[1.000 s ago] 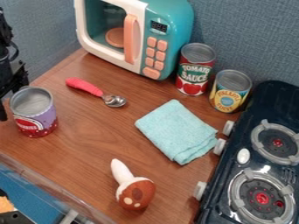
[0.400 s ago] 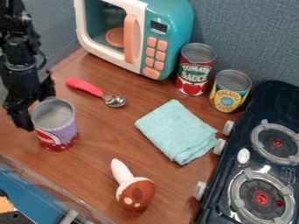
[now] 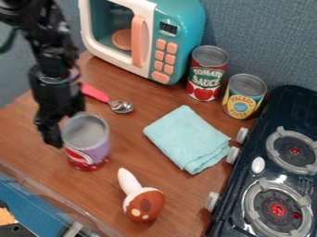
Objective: Moved the can from the lower left side of the table close to the cloth.
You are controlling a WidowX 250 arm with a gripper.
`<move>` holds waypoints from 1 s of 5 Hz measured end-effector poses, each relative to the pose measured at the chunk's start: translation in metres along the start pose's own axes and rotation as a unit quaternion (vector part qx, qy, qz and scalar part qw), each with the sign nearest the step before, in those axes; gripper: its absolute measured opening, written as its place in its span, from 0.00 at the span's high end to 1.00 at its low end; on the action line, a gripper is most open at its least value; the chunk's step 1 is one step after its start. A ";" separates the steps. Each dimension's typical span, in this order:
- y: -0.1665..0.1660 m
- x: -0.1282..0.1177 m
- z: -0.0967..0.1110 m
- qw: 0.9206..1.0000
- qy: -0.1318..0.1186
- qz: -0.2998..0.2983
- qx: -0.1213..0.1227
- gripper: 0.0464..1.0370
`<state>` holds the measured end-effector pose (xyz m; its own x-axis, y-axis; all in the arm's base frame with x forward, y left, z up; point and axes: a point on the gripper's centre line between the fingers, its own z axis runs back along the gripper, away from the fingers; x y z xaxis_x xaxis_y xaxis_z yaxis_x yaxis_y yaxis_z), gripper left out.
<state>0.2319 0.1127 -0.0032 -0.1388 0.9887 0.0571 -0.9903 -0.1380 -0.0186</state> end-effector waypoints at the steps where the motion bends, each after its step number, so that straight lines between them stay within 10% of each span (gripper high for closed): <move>1: -0.002 -0.022 0.001 1.000 0.003 0.004 0.007 0.04; 5: -0.023 -0.066 0.002 0.999 0.031 0.009 -0.008 0.04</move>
<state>0.2636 0.0508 -0.0048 -0.1545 0.9880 -0.0063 -0.9874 -0.1546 -0.0341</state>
